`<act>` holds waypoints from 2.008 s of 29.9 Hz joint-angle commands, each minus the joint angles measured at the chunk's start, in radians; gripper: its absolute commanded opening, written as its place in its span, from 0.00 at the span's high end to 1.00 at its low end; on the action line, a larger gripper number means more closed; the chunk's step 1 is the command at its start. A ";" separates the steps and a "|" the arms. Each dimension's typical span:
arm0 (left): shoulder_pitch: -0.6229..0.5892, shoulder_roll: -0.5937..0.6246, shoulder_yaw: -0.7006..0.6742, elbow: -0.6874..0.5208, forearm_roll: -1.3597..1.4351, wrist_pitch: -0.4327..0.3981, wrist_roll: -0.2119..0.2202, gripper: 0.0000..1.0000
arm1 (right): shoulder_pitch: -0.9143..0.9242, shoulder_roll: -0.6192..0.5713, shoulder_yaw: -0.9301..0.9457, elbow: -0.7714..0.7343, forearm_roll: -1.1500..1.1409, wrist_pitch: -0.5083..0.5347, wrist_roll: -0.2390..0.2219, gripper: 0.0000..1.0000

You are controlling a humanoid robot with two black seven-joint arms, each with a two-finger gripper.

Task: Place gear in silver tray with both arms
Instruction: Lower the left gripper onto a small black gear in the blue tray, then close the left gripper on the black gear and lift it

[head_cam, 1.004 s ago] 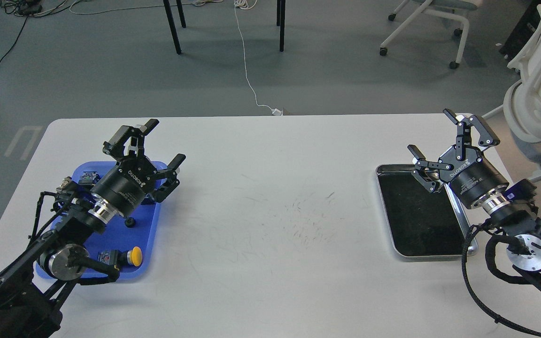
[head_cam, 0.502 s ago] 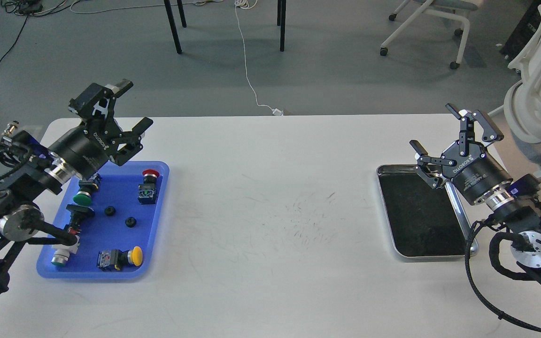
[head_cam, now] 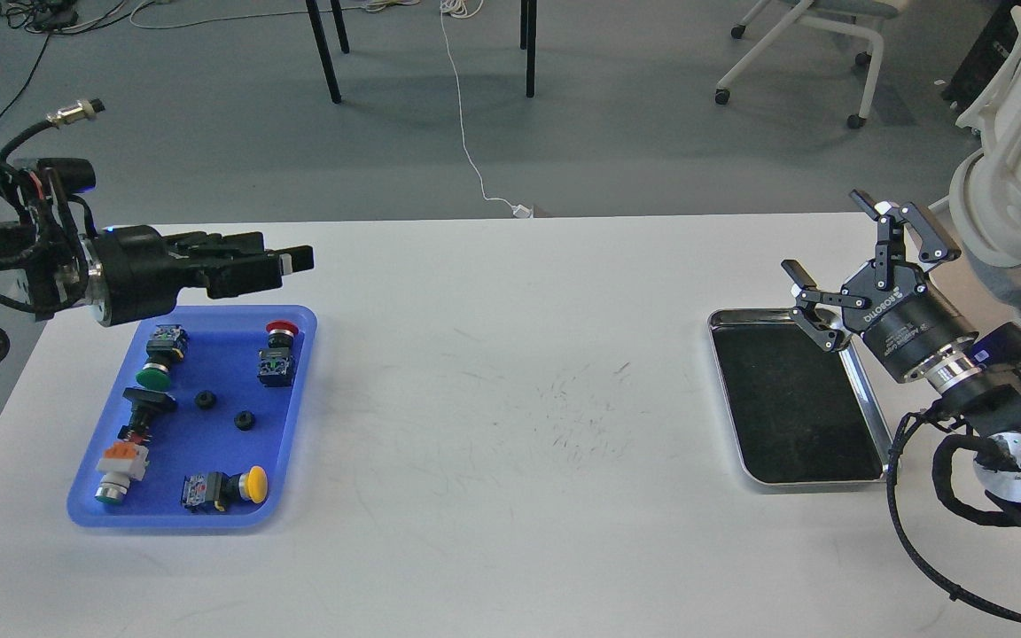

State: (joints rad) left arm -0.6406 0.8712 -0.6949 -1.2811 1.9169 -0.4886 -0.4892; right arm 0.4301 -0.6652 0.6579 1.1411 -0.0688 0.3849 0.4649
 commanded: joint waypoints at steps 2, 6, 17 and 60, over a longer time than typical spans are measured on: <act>-0.097 0.018 0.231 0.014 0.265 0.065 0.001 0.03 | -0.001 -0.013 0.000 0.000 -0.011 -0.001 0.000 0.00; -0.155 0.018 0.356 0.029 0.265 0.097 0.001 0.05 | -0.001 -0.020 0.002 0.000 -0.011 -0.001 0.000 0.00; -0.146 0.015 0.451 0.071 0.265 0.131 0.001 0.25 | 0.001 -0.024 0.003 0.002 -0.013 -0.001 0.000 0.00; -0.126 -0.040 0.514 0.180 0.265 0.205 0.001 0.54 | 0.001 -0.042 0.017 0.000 -0.013 -0.003 0.001 0.00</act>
State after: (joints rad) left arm -0.7690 0.8315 -0.1824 -1.1034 2.1816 -0.2844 -0.4886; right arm 0.4325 -0.7018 0.6746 1.1412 -0.0814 0.3819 0.4661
